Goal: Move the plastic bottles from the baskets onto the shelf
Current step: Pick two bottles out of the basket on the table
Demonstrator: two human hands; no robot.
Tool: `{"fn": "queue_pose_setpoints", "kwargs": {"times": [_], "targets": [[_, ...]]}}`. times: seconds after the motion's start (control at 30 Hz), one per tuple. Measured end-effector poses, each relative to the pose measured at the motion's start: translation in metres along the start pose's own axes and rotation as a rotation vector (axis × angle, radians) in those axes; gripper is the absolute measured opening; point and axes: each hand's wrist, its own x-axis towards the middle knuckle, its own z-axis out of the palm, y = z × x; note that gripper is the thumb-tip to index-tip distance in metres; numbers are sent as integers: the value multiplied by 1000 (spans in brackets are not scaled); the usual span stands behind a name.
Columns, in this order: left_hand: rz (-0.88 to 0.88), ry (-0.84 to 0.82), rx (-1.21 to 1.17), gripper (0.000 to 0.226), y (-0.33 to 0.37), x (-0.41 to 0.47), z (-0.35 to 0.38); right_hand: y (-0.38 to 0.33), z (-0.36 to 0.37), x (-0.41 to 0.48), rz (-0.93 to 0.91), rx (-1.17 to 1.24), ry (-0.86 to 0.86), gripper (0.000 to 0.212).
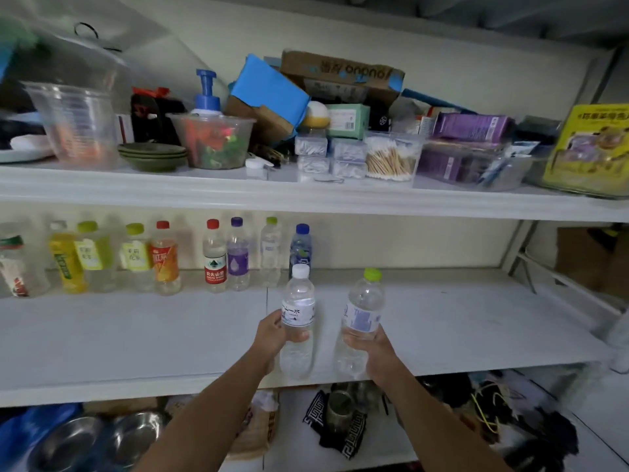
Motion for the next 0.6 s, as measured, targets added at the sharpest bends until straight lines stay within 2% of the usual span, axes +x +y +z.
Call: {"fn": "queue_pose_setpoints", "kwargs": {"times": [0.13,0.37,0.6], "targets": [[-3,-10,5,51,-5,21,11,5,-8,21,2,10,-40,51],[-12,-65,2,55,-23,63,26,19,-15,60,18,3,-61,65],[-2,-152,19,61,-26,97,31,28,-19,94,-2,-34,5,75]]}}
